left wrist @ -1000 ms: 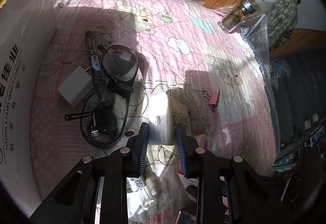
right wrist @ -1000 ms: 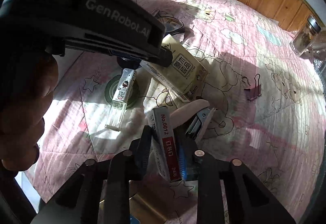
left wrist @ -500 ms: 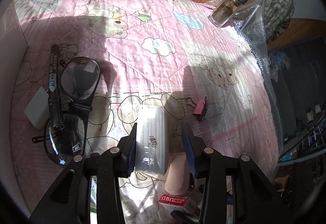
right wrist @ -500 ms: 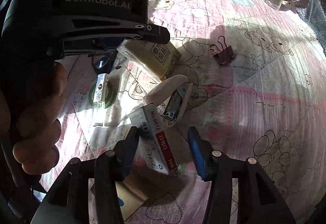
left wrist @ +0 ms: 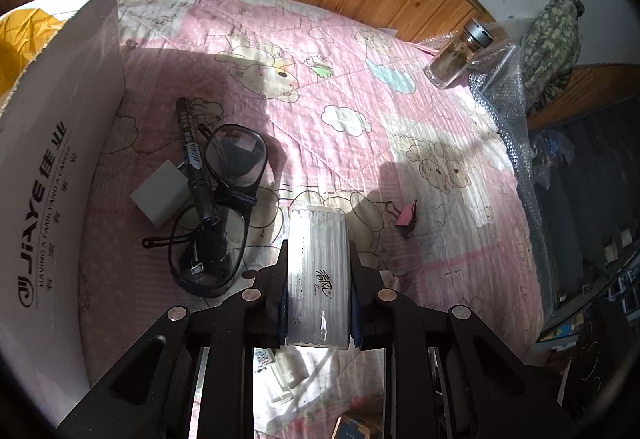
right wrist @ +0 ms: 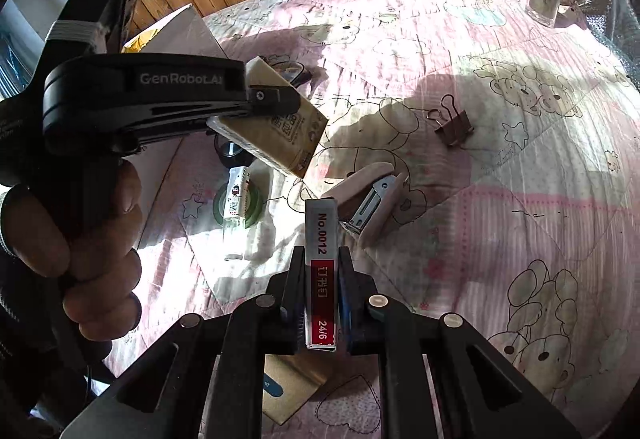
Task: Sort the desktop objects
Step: 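Carry the tissue pack and red-white box over the yellow-lined cardboard box with both tools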
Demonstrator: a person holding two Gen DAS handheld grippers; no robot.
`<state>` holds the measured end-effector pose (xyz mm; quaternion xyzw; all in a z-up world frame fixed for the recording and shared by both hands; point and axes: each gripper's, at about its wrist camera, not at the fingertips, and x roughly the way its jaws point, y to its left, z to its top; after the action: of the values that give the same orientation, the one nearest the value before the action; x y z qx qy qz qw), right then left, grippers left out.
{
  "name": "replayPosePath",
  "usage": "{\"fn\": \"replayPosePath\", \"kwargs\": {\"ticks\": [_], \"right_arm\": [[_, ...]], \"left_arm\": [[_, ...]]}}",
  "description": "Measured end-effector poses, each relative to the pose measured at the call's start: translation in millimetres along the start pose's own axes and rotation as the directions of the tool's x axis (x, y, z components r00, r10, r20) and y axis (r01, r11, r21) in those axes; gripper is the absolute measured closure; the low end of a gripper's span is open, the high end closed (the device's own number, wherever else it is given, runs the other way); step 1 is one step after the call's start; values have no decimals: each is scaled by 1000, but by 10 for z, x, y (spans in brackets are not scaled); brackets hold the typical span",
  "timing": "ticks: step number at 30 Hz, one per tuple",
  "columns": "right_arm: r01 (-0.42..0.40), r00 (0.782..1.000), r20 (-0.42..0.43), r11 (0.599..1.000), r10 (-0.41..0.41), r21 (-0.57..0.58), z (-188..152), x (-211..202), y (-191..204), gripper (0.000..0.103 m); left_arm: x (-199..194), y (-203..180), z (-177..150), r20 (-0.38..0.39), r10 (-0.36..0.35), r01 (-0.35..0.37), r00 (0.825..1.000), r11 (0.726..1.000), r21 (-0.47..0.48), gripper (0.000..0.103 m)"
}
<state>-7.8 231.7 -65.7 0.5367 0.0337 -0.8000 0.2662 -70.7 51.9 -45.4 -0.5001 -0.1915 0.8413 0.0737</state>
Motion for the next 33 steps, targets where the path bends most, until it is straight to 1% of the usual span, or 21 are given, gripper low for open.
{"fn": "replayPosePath", "kwargs": {"ticks": [3, 6, 11, 18, 23, 28, 33], "right_arm": [[10, 1000, 10, 1000, -9, -21, -2, -50, 87, 88], [17, 1000, 18, 999, -16, -42, 1, -61, 171, 88], [24, 999, 28, 997, -22, -75, -28, -122, 349, 88], [34, 998, 52, 991, -27, -126, -16, -247, 637, 88], [35, 998, 59, 987, -25, -158, -26, -306, 853, 88], [34, 998, 63, 982, -22, -188, -33, -346, 1044, 88], [32, 997, 77, 975, -15, -221, 3, -416, 1257, 88]], "left_arm": [[-279, 17, -81, 50, 55, -56, 997, 998, 28, 80], [-516, 34, -175, 91, 105, -110, 990, 993, 50, 80], [-815, 78, -332, 129, 150, -159, 980, 985, 63, 80], [-1143, 188, -463, 159, 159, -167, 974, 985, 41, 80], [-1370, 289, -533, 181, 151, -156, 972, 988, 14, 80], [-1573, 397, -593, 210, 164, -166, 964, 986, -8, 80], [-1756, 491, -618, 231, 161, -158, 960, 987, -30, 80]]}}
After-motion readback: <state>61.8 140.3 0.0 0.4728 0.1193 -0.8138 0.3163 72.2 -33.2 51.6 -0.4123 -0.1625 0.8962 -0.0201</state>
